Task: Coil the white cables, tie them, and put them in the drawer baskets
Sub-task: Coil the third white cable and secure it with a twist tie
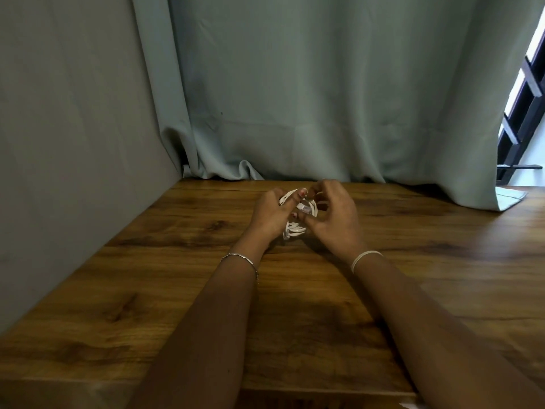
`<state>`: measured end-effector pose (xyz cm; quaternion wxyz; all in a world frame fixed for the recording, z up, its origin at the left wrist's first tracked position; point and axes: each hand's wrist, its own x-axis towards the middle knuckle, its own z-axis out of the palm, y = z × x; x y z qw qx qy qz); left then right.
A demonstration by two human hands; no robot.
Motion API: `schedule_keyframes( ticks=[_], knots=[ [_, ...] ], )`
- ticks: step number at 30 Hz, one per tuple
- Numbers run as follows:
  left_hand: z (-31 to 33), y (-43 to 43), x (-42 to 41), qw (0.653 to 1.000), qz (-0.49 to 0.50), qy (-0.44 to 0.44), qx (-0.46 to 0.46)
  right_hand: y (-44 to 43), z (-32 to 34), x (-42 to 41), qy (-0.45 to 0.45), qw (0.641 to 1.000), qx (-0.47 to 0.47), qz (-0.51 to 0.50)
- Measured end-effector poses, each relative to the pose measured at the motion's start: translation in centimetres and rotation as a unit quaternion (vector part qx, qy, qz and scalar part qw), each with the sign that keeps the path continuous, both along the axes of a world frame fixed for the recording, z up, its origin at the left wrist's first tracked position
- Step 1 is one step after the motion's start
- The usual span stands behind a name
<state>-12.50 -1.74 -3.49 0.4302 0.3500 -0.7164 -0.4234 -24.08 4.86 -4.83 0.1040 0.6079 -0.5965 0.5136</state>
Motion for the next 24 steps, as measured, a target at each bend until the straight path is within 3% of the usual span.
schedule_keyframes(
  ticks=[5, 8, 16, 24],
  knots=[
    [0.0, -0.1, 0.4, 1.0, 0.005, 0.012, -0.007, -0.1, 0.1, 0.2, 0.083, 0.996, -0.021, -0.021],
    [0.0, -0.2, 0.5, 1.0, -0.004, 0.011, -0.007, 0.1, 0.3, 0.4, 0.082, 0.996, -0.033, -0.011],
    [0.1, -0.2, 0.5, 0.999, -0.041, -0.016, 0.005, 0.0, 0.4, -0.2, -0.124, 0.991, -0.04, 0.033],
    [-0.6, -0.5, 0.2, 0.992, -0.109, -0.061, 0.028, -0.1, 0.5, -1.9, -0.214, 0.976, -0.04, 0.007]
  ],
)
